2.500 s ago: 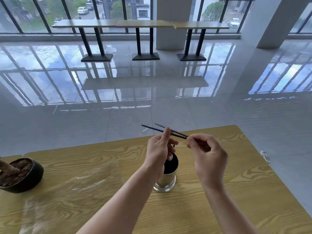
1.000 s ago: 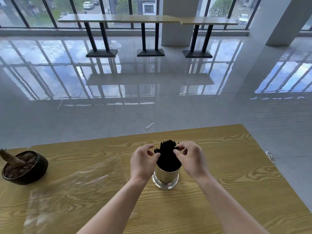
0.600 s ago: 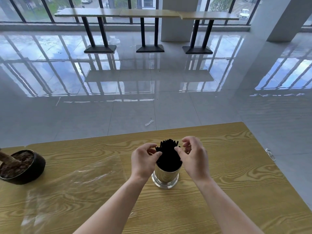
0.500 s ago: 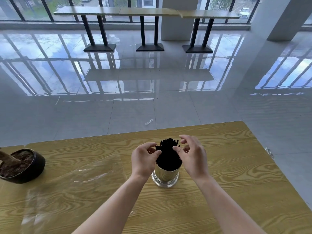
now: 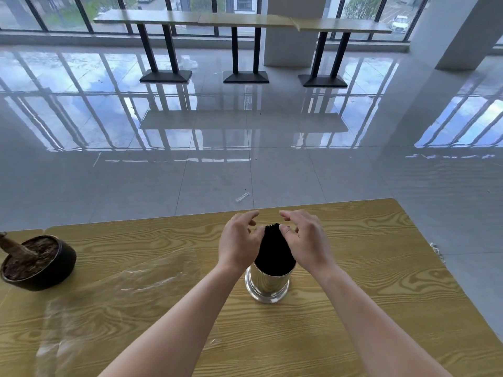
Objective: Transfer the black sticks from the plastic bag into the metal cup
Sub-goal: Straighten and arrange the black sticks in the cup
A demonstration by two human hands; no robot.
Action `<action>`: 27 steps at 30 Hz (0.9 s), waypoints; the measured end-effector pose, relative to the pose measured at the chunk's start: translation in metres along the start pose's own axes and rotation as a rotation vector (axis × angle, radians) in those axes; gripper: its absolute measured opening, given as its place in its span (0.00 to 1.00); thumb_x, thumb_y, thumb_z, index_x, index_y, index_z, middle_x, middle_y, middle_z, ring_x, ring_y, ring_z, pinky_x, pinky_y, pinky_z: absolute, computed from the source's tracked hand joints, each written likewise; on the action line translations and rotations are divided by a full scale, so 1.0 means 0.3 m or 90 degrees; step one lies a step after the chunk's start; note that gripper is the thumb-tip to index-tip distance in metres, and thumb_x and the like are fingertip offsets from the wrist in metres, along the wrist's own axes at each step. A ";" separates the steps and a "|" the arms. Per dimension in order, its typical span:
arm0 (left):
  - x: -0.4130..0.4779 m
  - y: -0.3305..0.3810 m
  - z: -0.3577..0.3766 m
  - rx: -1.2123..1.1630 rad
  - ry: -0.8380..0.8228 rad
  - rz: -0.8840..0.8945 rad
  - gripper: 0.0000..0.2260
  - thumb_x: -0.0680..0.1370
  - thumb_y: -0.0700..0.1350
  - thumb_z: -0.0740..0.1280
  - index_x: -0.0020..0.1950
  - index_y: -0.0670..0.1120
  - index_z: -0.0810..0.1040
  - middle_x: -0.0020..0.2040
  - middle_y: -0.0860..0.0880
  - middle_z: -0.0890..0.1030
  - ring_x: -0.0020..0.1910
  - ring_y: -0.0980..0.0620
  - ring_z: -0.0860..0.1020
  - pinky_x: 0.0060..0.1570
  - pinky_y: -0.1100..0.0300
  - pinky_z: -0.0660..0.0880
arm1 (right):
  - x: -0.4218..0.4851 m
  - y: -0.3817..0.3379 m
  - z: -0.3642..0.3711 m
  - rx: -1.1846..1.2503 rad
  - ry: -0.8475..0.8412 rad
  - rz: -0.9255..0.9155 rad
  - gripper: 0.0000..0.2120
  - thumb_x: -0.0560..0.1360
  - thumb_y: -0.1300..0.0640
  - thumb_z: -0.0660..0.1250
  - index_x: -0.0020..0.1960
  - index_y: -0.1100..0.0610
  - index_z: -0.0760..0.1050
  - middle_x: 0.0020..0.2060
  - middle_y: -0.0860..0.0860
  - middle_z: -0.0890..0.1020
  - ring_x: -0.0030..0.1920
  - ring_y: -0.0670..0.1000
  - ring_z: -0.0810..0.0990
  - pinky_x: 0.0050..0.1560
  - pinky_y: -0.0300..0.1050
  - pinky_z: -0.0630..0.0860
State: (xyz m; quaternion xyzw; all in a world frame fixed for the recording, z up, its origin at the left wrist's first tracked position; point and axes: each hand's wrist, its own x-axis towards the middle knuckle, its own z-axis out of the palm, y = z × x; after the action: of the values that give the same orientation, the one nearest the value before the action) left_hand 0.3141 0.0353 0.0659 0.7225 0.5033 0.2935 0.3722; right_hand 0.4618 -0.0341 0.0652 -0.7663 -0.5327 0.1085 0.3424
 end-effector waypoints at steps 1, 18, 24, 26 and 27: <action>0.018 0.013 0.003 0.027 -0.029 0.013 0.15 0.79 0.46 0.68 0.65 0.48 0.80 0.54 0.50 0.82 0.52 0.49 0.79 0.55 0.52 0.77 | 0.007 -0.001 0.004 -0.005 -0.029 0.007 0.15 0.80 0.53 0.67 0.66 0.50 0.78 0.57 0.45 0.82 0.57 0.51 0.74 0.55 0.48 0.76; 0.061 0.039 0.014 0.153 -0.126 0.088 0.11 0.74 0.42 0.66 0.49 0.53 0.88 0.46 0.53 0.88 0.47 0.53 0.84 0.44 0.54 0.81 | 0.001 0.016 0.004 0.035 -0.080 0.029 0.13 0.81 0.56 0.62 0.62 0.50 0.81 0.55 0.44 0.84 0.58 0.49 0.73 0.56 0.42 0.70; 0.054 0.028 0.003 0.105 -0.085 0.039 0.07 0.73 0.44 0.70 0.44 0.51 0.88 0.42 0.55 0.88 0.44 0.57 0.84 0.43 0.59 0.81 | 0.001 0.024 0.001 0.023 -0.078 0.039 0.13 0.81 0.56 0.63 0.62 0.52 0.81 0.56 0.45 0.84 0.59 0.49 0.73 0.57 0.42 0.71; 0.061 0.032 0.001 0.089 -0.084 -0.002 0.05 0.72 0.44 0.71 0.43 0.51 0.88 0.41 0.56 0.87 0.44 0.58 0.84 0.42 0.62 0.80 | -0.001 0.025 0.002 0.022 -0.078 0.039 0.13 0.81 0.55 0.63 0.62 0.52 0.81 0.56 0.45 0.84 0.59 0.49 0.73 0.57 0.42 0.71; 0.066 0.035 0.000 0.085 -0.087 -0.019 0.05 0.71 0.44 0.71 0.42 0.51 0.87 0.41 0.56 0.87 0.43 0.58 0.83 0.42 0.62 0.79 | -0.003 0.025 0.002 0.023 -0.079 0.039 0.13 0.81 0.55 0.63 0.62 0.52 0.81 0.56 0.45 0.84 0.59 0.49 0.73 0.56 0.41 0.70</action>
State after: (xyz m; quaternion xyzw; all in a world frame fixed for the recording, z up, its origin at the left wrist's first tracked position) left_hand 0.3258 0.0516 0.0757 0.7563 0.5058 0.2041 0.3612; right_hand 0.4667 -0.0360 0.0597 -0.7681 -0.5268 0.1756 0.3189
